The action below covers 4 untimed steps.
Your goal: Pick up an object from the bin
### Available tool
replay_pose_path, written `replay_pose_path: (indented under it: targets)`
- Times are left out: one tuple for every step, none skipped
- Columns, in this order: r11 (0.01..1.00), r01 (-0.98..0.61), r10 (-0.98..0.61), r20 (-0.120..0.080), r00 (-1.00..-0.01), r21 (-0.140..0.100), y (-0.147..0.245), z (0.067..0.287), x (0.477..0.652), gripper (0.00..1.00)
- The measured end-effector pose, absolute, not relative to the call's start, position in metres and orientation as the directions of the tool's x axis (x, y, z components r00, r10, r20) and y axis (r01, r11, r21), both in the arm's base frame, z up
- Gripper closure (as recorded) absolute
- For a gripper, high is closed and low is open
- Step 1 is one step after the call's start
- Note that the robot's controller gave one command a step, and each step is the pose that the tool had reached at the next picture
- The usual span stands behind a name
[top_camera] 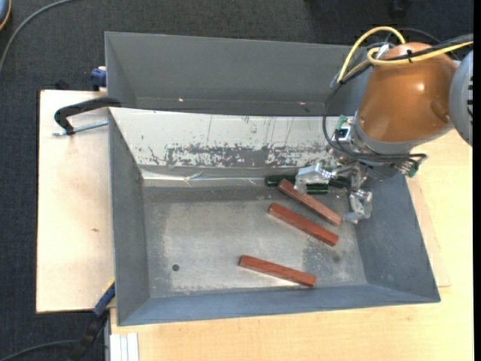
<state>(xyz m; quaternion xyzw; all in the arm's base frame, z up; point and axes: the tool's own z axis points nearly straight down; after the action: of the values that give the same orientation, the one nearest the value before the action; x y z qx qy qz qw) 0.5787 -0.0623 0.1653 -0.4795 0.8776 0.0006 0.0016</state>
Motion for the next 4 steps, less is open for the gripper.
replay_pose_path:
  targets:
    - [0.796, -0.605, -0.605, -0.008, -0.796, -0.005, -0.072, 0.187, 0.596, 0.0]
    - [0.894, -0.449, -0.449, -0.002, -0.894, 0.005, -0.051, 0.071, 0.573, 0.0]
    - [0.917, -0.399, -0.399, -0.009, -0.917, -0.004, -0.089, 0.072, 0.602, 0.0]
    - [0.915, -0.403, -0.403, -0.01, -0.915, -0.004, -0.087, 0.075, 0.603, 1.0]
